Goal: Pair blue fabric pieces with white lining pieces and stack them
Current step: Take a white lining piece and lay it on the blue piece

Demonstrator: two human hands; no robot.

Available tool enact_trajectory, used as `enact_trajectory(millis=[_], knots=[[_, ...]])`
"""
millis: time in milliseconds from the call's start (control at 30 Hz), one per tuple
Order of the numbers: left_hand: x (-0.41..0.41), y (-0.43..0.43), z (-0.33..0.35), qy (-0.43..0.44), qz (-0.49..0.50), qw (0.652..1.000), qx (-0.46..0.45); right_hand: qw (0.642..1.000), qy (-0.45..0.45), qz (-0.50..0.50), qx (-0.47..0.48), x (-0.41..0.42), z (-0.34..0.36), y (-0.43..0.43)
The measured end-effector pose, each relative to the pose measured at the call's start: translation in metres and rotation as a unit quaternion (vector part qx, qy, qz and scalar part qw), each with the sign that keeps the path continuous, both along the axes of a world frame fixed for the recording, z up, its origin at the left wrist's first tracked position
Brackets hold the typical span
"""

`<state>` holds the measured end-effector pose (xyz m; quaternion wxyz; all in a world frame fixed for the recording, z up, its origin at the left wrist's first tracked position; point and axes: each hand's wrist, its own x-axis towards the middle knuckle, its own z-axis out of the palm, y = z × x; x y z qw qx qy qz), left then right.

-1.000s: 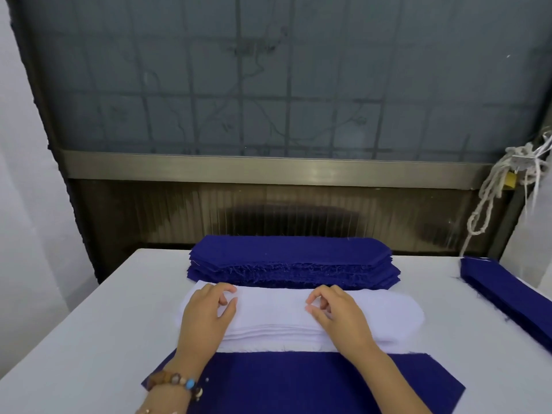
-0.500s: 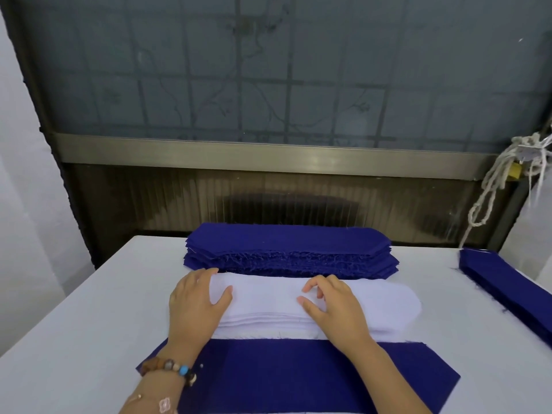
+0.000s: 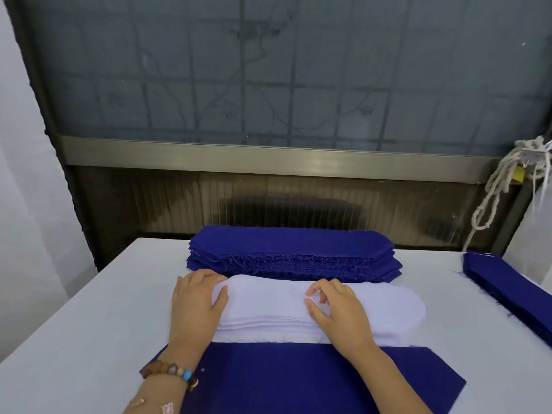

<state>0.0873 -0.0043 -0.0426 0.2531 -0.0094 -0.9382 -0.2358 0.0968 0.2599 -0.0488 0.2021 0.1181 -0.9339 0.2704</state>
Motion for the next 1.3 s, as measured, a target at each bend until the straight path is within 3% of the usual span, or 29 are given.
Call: enact_trajectory(millis=[100,467,600,833,1033,1233,1300], knots=[[0.003,0.001,0.004,0.033,-0.01,0.999,0.024,1.0,-0.004,0.002,-0.001,0.0,0.0,0.0],[0.0,-0.009,0.003,-0.003,0.015,0.982,0.189,1.0,-0.018,0.008,-0.002,0.001,0.003,0.0],[0.001,-0.006,0.01,0.023,0.008,0.97,0.242,1.0,-0.014,0.009,-0.004,0.001,0.003,0.0],[0.001,-0.009,0.006,0.063,0.003,0.982,0.178,1.0,-0.014,0.009,-0.016,0.0,0.002,0.0],[-0.008,-0.01,0.0,-0.004,-0.037,0.995,0.091,0.996,-0.022,0.001,-0.082,-0.005,0.003,0.0],[-0.005,-0.013,-0.002,0.03,-0.062,0.99,0.127,0.996,-0.053,-0.01,-0.072,-0.006,0.005,-0.002],[-0.003,-0.015,-0.003,0.03,-0.081,0.981,0.176,0.997,-0.065,-0.004,-0.046,-0.008,0.007,-0.002]])
